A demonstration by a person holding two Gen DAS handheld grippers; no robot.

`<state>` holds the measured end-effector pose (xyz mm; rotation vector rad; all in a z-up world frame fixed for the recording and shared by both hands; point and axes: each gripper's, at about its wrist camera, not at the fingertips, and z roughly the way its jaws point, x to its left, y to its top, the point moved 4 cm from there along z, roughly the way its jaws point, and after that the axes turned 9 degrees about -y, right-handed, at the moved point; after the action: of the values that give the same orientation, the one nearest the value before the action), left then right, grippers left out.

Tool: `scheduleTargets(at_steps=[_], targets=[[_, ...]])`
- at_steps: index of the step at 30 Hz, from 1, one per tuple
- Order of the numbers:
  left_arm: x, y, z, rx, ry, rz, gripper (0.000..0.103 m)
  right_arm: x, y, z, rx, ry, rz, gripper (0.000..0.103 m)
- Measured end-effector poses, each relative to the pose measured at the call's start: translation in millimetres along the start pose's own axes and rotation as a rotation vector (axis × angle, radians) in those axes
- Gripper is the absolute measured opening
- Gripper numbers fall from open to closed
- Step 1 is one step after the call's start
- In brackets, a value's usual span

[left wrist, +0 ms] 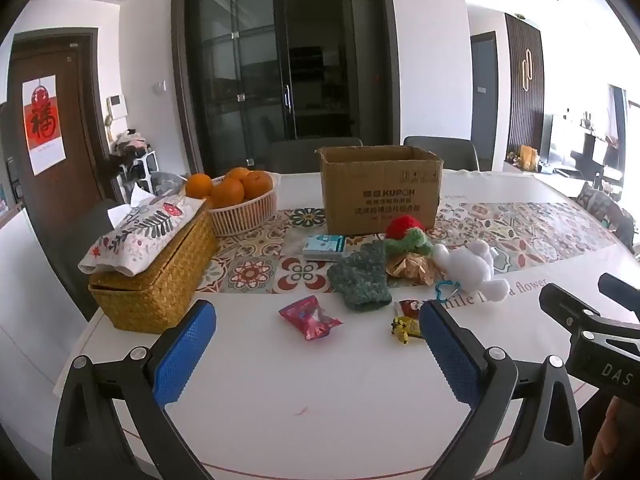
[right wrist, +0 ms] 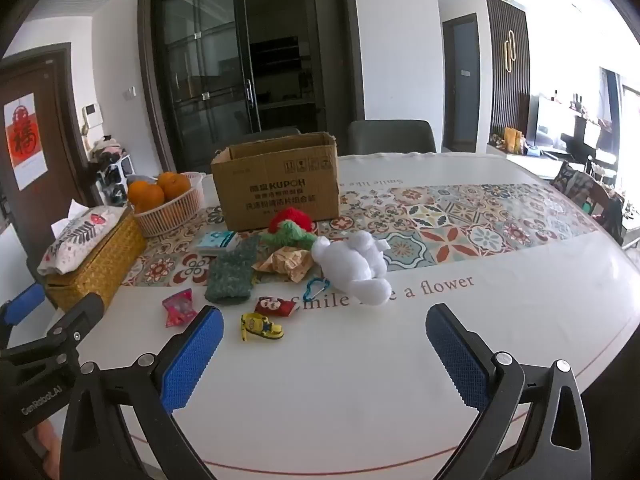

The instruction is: Organize soft objects

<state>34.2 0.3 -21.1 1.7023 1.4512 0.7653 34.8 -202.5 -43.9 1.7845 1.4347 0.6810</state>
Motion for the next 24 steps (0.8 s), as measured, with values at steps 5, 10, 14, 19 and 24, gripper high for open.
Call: scheduleTargets(at_steps=[5,10,14,19,24], targets=[[2,8,-3,-0.02,0.011,0.011,0.103,0,0,0,-0.005,0.003,0.002,0.103],[4,9,-5,-0.046,0.013,0.019,0.103,-1,1,0,-0.008,0.004,0.006,0.103],[0,7,-10,-0.075,0.021,0.028,0.103,-1,1,1,-0.01,0.006,0.005,0.103],[0,8,-11,-0.082,0.022,0.03,0.103,0,2,0,-0.009,0.005,0.006,0.103],[-1,8,-12,-0.086,0.033,0.033,0.103,0,2,0,-0.011,0.004,0.006,0.103]])
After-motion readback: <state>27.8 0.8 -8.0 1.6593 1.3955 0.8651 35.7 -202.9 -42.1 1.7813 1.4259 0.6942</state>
